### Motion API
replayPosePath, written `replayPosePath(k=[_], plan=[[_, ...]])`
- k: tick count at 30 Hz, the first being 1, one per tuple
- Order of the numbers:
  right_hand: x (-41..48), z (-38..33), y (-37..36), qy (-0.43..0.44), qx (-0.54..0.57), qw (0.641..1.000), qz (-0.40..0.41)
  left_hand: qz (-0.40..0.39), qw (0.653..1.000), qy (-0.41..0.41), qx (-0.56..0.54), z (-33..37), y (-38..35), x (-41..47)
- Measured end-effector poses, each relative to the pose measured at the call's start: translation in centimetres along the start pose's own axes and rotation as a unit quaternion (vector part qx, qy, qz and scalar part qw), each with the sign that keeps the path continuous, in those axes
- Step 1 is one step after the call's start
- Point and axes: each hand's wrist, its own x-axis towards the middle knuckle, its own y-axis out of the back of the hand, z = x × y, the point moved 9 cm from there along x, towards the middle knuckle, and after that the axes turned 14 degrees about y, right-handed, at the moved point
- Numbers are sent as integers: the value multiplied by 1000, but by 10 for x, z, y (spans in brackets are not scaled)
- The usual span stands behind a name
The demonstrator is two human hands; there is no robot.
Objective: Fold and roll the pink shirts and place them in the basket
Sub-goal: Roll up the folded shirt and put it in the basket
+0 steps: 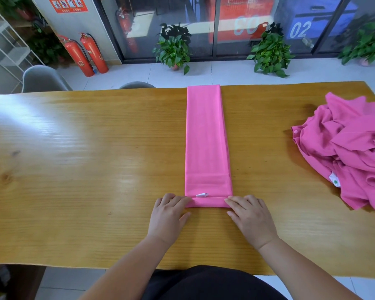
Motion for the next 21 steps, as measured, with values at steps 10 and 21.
replayPosePath(k=[10,21], plan=[[10,44,-4,-276,255,927,-22,-95,919,268,-274,-40,-18,14],[15,54,6,-331,124,936,-7,-4,962,251,-107,-23,1,36]])
